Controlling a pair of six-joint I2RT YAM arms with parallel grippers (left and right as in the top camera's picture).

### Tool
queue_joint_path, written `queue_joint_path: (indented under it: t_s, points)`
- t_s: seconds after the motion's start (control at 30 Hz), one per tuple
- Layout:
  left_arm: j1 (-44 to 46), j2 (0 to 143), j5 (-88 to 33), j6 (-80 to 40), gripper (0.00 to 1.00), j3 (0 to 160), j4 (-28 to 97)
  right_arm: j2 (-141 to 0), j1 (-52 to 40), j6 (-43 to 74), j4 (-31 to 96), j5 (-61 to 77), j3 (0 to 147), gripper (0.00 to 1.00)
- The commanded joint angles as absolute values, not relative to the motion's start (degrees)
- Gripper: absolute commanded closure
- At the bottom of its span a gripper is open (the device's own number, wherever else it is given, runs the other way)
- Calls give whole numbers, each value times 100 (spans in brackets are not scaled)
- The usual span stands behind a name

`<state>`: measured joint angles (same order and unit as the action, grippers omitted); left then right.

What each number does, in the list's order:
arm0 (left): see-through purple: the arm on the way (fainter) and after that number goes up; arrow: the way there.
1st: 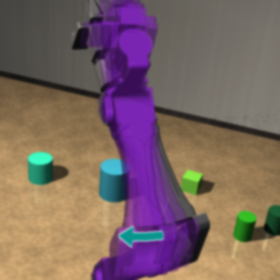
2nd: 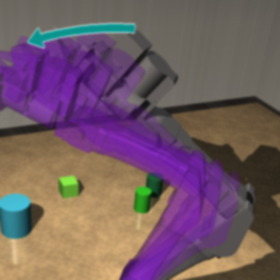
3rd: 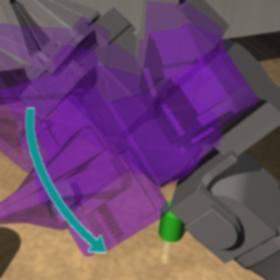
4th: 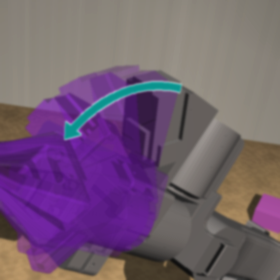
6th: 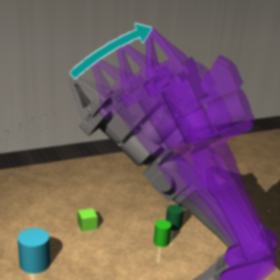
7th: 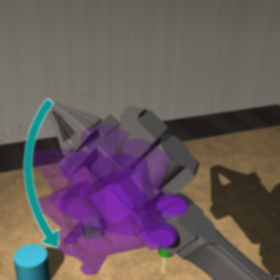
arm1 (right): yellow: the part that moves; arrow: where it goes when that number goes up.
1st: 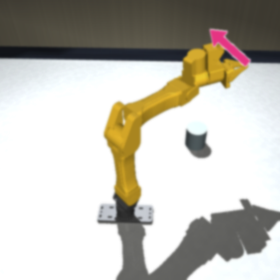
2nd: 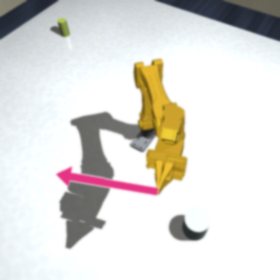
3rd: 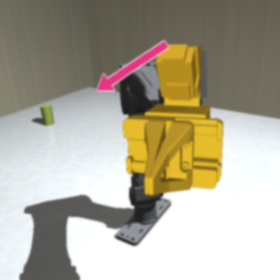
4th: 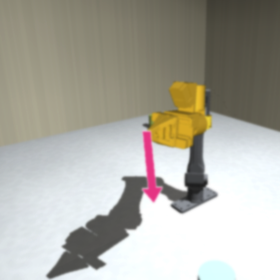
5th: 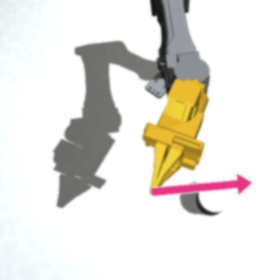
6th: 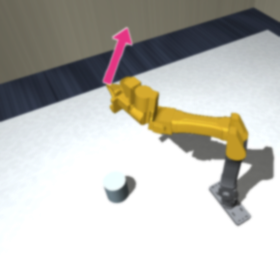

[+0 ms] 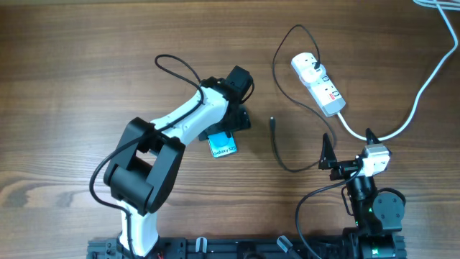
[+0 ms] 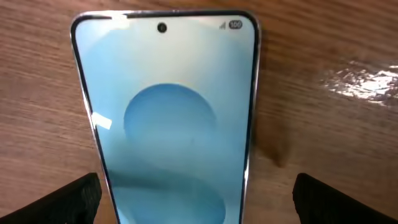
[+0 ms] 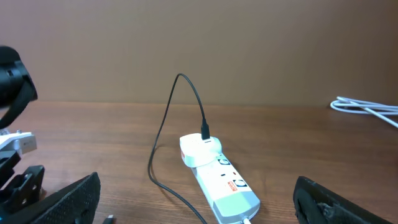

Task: Plug charger to phone and switch on socket

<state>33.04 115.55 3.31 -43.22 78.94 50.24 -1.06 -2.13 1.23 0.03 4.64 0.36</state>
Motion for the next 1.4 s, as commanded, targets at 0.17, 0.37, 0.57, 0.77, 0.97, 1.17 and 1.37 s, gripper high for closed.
queue_joint_path:
  t_s: [0.17, 0.37, 0.57, 0.77, 0.97, 1.17, 1.37]
  points:
    - [3286, 11292, 373, -4473, 1, 7994, 5382, -80, -189, 163, -10, 403, 30, 0]
    - [3089, 11295, 349, -4757, 0, 7144, 4606, -80, -189, 163, -10, 403, 30, 0]
    - [3089, 11299, 349, -4716, 4, 7091, 4355, -80, -189, 163, -10, 403, 30, 0]
    - [3089, 11299, 123, -4674, 4, 7091, 4178, -80, -189, 163, -10, 403, 30, 0]
    - [3107, 11325, 158, -4674, 7, 7083, 4263, -80, -189, 163, -10, 403, 30, 0]
    - [3168, 11338, 268, -4676, 8, 7002, 4257, -80, -189, 165, -10, 403, 30, 0]
    - [3203, 11338, 469, -4678, 6, 7002, 4338, -80, -189, 163, -10, 403, 30, 0]
